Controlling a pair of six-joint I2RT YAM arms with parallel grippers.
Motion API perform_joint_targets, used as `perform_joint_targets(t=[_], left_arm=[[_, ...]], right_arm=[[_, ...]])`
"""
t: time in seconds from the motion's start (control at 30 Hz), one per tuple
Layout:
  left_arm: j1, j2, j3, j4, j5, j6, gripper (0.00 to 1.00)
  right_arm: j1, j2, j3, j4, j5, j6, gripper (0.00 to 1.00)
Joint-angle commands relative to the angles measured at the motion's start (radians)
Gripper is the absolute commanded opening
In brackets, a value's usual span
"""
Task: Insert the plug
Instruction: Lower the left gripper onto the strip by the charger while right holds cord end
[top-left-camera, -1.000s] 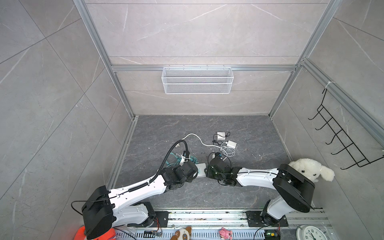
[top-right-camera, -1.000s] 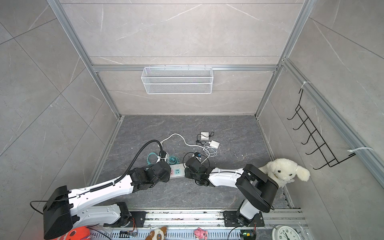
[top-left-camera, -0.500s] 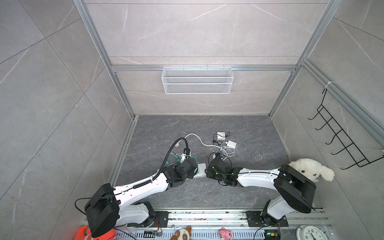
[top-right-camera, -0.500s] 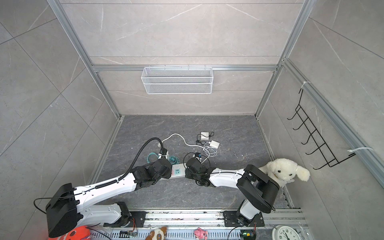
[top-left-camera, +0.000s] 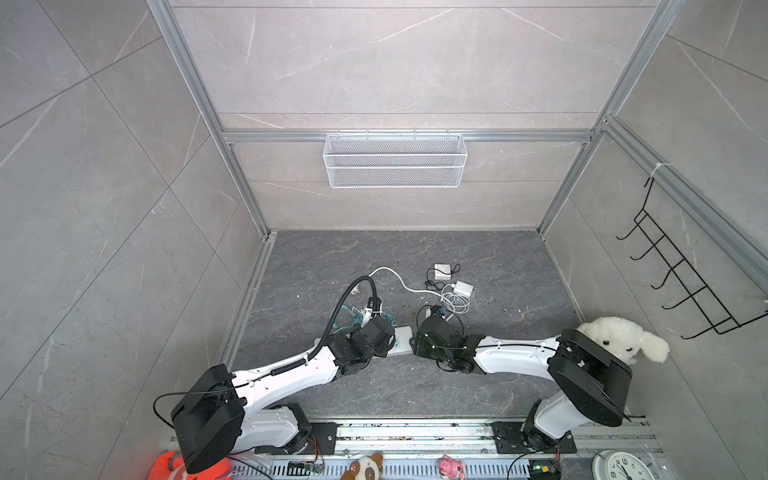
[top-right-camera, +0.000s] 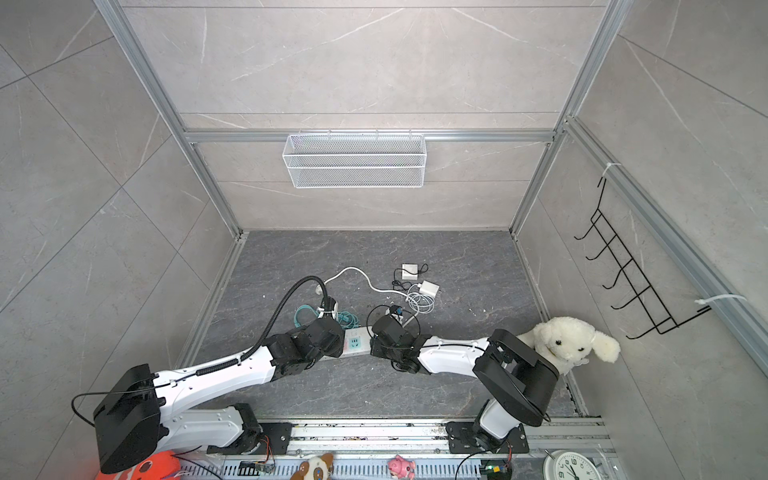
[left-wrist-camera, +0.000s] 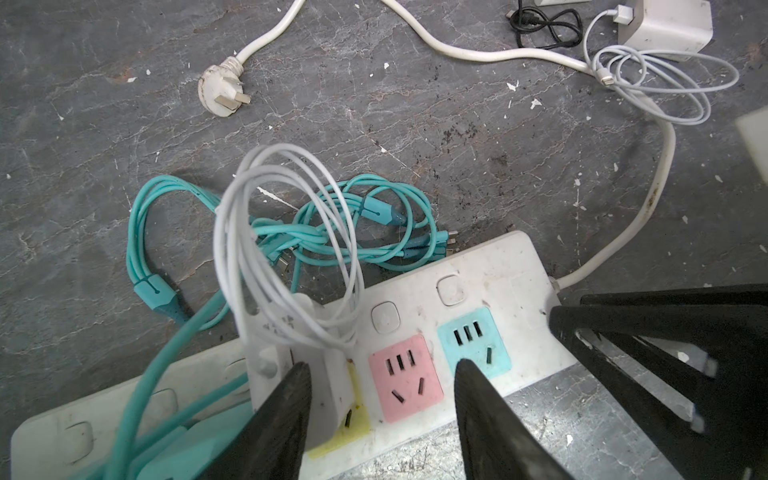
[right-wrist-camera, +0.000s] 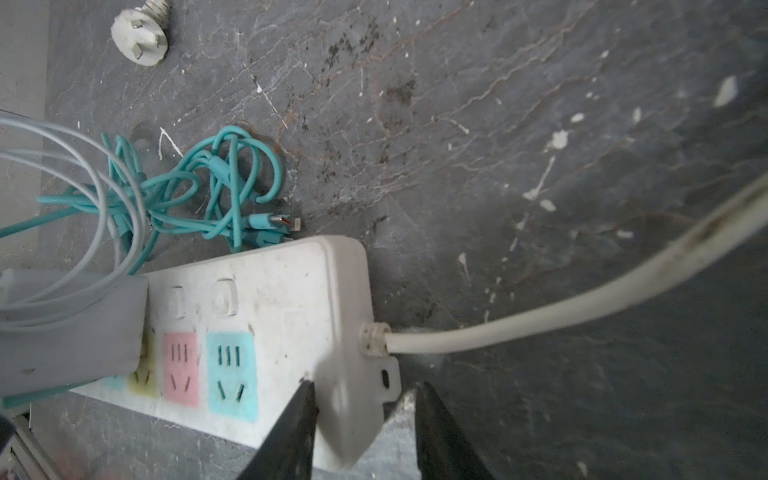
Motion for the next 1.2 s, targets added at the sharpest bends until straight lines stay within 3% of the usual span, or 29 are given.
perform_joint_targets(t=[0.0,0.4,0.77,1.17], left_arm=[[0.006,0.002,-0.040,-0.031,0.038,-0.045,0.58],[0.006,-0.031,-0.124,-0.067,0.073,-0.131,0.57],[0.002,0.035,-0.114,-0.043,0.115,-0.123,0.55],[-0.003,-0.012,-0.139,-0.089,0.107,-0.157,0.54]], right_arm=[[0.004,0.007,-0.022,-0.072,0.005,-0.012,0.41],[0.004,0.004,-0.022,-0.072,0.006,-0.012,0.41],[0.005,-0.009,-0.018,-0.077,0.012,-0.017,0.41],[0.004,-0.021,-0.021,-0.079,0.019,-0.018,0.42]])
